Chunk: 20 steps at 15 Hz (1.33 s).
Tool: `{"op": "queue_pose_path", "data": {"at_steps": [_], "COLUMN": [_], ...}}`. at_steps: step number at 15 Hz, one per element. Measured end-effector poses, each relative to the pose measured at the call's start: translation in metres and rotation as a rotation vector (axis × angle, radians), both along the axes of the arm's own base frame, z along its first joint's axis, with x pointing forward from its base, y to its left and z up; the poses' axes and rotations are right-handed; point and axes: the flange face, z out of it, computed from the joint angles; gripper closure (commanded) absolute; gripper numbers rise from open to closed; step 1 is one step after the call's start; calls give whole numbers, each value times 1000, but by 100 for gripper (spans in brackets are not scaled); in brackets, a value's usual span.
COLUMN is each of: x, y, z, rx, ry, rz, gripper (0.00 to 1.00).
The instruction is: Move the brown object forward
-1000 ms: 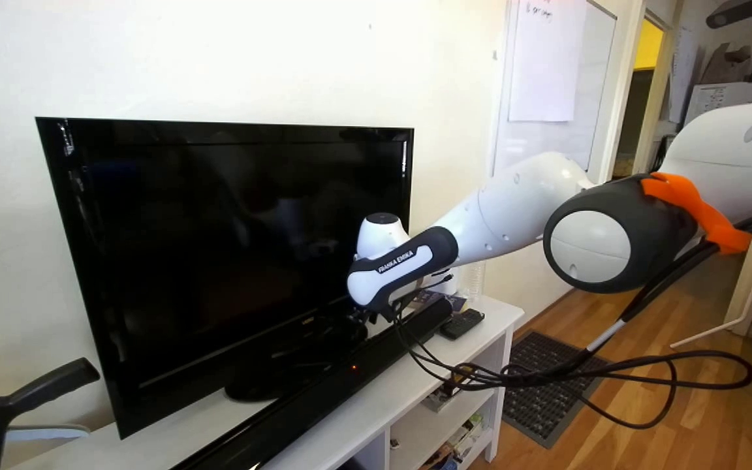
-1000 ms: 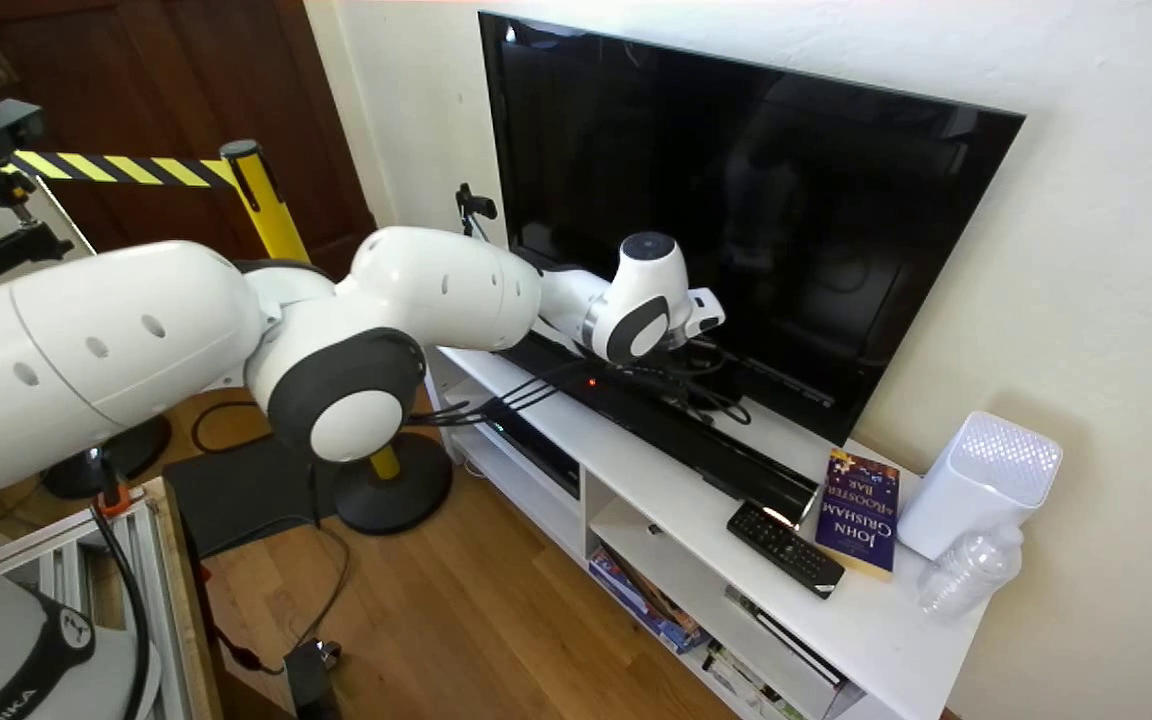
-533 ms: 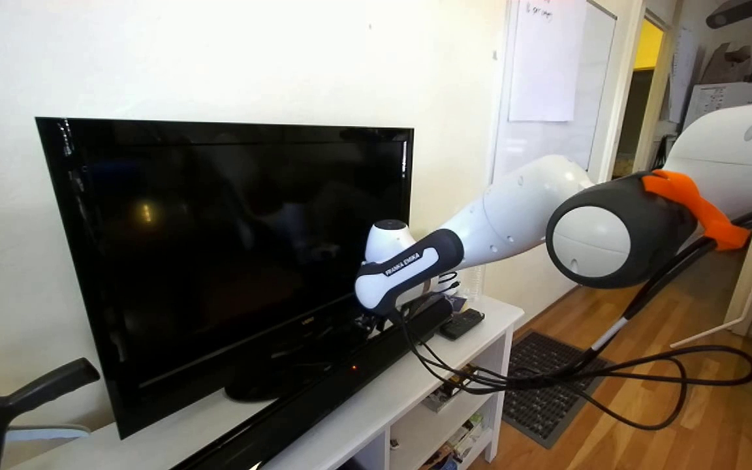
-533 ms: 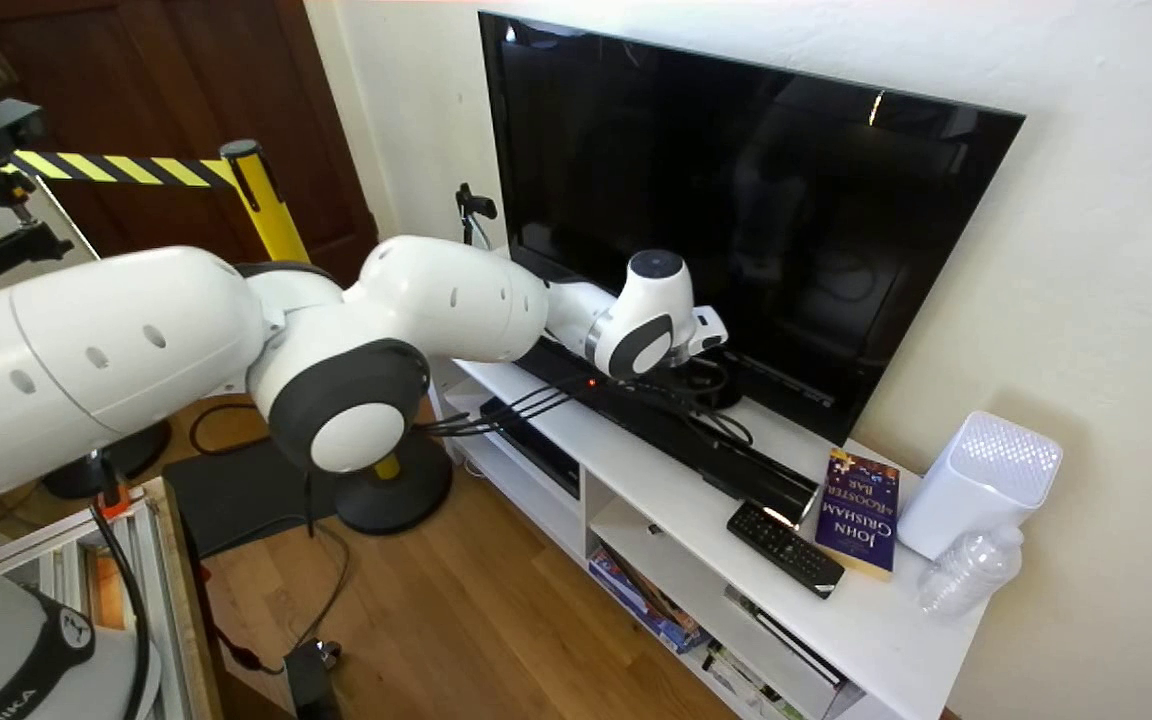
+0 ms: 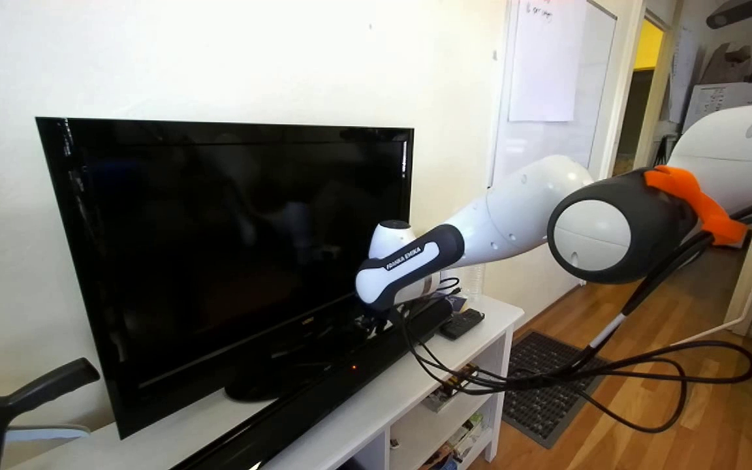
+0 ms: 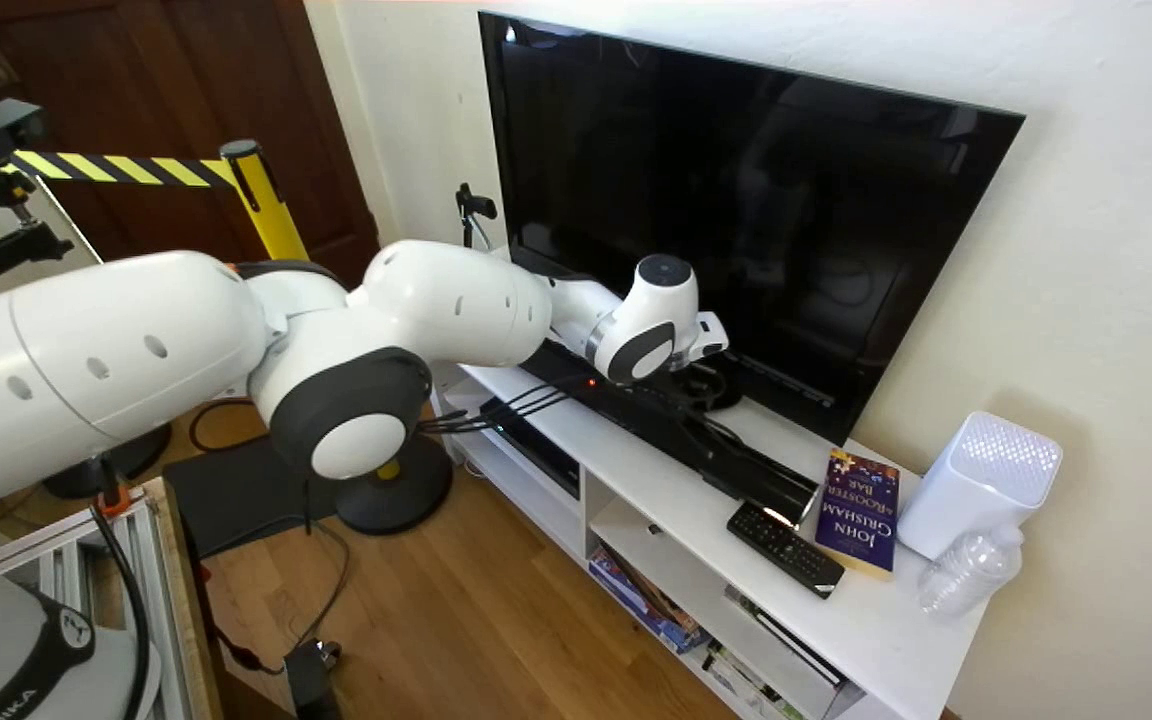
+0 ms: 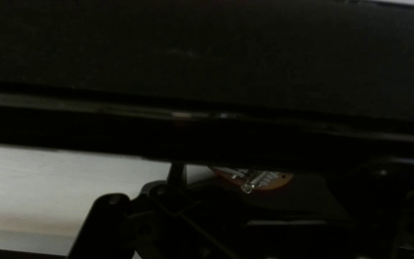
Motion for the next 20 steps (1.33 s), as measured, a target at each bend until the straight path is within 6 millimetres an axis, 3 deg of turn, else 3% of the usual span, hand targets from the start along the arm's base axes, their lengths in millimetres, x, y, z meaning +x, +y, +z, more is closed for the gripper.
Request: {"op": "queue_pose_path", "data": {"at_steps": [3,5,9,13,20], "x": [-1,-1,-2,-2,-1], "y": [0,1,0,-1,1], "z": [-1,-2,-3,-3,-1], "rx": [18,34,51,60,64], "ry": [4,6,7,8,2], "rz": [-9,-18,-28,-33,-25], "gripper": [27,34,29,59,61]}}
